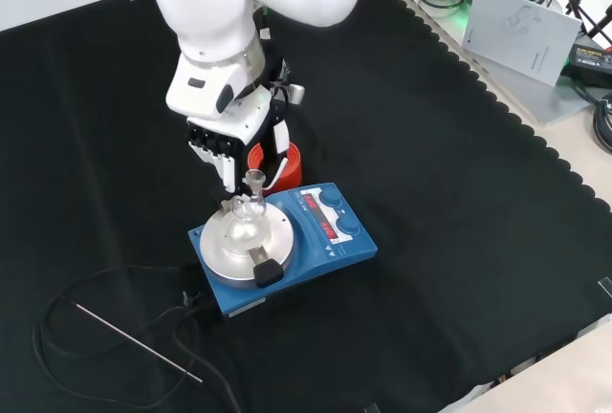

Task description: Place the round-bottom flask on the heater.

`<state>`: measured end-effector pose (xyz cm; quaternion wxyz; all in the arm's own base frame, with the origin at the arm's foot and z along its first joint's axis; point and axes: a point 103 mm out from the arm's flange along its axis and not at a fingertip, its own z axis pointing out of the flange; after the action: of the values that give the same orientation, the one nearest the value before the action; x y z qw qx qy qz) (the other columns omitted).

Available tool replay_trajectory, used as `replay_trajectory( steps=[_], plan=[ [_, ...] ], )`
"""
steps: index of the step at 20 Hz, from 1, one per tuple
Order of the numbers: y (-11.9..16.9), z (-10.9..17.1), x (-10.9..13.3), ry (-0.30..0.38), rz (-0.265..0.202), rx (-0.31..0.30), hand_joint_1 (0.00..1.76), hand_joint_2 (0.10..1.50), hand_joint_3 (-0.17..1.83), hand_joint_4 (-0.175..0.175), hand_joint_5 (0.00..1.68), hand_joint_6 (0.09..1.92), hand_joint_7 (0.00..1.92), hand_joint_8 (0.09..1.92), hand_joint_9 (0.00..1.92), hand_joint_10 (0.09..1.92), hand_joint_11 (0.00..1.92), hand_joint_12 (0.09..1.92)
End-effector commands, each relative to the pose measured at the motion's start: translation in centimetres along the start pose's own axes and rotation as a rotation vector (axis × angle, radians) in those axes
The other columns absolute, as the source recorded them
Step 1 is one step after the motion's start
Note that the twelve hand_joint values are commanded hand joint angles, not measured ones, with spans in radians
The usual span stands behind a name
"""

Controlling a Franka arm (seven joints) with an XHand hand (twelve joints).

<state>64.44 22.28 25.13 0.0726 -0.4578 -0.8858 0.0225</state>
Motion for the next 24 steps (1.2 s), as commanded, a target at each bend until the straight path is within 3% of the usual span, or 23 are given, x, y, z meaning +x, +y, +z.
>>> replay_trajectory(
  steps=[1, 24],
  plan=[
    [0.0, 0.4, 0.2, 0.002, -0.009, 0.012, 1.33, 0.49, 0.94, -0.175, 1.21, 0.74, 1.47, 0.64, 1.70, 0.33, 1.70, 0.91],
    [-0.3, 1.2, -0.8, 0.012, 0.004, 0.003, 1.33, 0.48, 0.95, -0.175, 1.21, 0.74, 1.47, 0.64, 1.71, 0.33, 1.70, 0.91]
  ],
)
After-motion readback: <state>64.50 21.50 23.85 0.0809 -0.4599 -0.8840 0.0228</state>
